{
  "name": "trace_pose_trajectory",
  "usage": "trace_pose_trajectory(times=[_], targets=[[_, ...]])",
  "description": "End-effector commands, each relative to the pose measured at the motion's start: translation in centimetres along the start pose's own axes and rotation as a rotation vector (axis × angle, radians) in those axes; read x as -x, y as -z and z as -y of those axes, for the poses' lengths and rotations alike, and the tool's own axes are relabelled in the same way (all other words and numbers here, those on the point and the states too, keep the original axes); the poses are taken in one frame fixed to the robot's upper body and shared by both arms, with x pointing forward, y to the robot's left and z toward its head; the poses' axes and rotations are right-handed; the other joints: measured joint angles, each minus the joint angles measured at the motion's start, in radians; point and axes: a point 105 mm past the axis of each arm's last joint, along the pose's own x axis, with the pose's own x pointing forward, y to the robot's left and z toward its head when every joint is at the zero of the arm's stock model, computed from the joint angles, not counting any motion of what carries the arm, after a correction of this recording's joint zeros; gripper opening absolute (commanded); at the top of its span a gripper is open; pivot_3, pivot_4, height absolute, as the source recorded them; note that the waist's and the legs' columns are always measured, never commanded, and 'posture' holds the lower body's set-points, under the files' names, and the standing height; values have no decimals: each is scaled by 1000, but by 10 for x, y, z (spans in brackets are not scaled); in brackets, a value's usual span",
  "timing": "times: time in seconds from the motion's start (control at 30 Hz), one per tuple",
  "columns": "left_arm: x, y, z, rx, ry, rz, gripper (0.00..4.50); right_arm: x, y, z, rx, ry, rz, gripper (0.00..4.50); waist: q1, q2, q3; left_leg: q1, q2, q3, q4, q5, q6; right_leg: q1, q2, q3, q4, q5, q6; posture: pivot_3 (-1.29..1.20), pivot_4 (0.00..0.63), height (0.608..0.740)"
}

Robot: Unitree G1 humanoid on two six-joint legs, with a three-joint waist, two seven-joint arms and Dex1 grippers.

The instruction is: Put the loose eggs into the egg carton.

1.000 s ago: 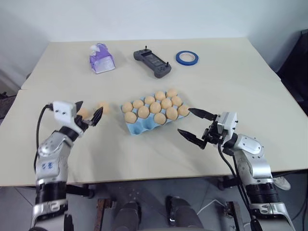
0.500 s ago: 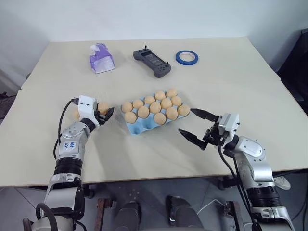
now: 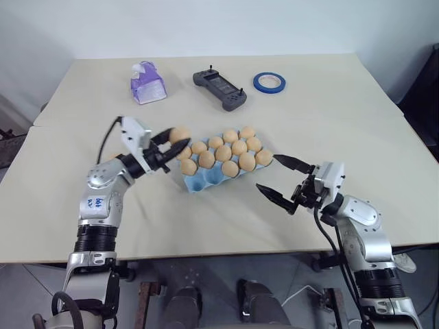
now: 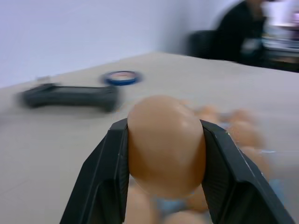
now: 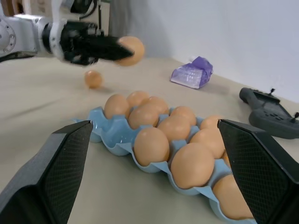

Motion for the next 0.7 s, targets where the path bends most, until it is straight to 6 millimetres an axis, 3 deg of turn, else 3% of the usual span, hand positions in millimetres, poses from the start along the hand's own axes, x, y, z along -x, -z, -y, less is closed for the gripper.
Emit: trace_pose_trajectory(times=[0.03, 0.2, 0.33, 0.53, 0.63, 0.7], targets=[[-16, 9, 22, -8, 138, -66, 1797, 14, -9, 2, 39, 9, -12, 4500, 0, 0, 0, 0, 0, 0, 0, 0, 0, 0, 0, 0, 0, 0, 0, 0, 150, 740], [-25, 23, 28, 12, 179, -116, 1797, 21, -10, 3, 54, 52, -26, 4500, -9, 0, 0, 1, 0, 2, 1, 0, 0, -1, 2, 3, 3, 0, 0, 0, 150, 740], [-27, 27, 22, -12, 135, -124, 1797, 20, -12, -1, 54, 65, -14, 4500, -10, -1, 0, 3, 0, 3, 3, 0, 1, 0, 3, 3, 7, 0, 0, 0, 150, 740], [-20, 23, 15, -54, 95, -120, 3597, 18, -11, -5, 47, 64, -13, 4500, -4, -1, 0, 2, 0, 3, 6, 0, 1, 0, 2, 4, 7, 0, 0, 0, 150, 740], [-10, 15, 2, -87, 4, -89, 4477, 17, -10, -3, 43, 57, -13, 4500, -4, -1, 1, 2, 0, 3, 6, 0, 1, 0, 2, 4, 7, 0, 0, 0, 150, 740], [-1, 10, 1, -83, -13, -64, 4477, 16, -10, -3, 40, 46, -14, 4500, -6, -1, 0, 2, 0, 3, 6, 0, 1, 0, 2, 4, 7, 0, 0, 0, 150, 740]])
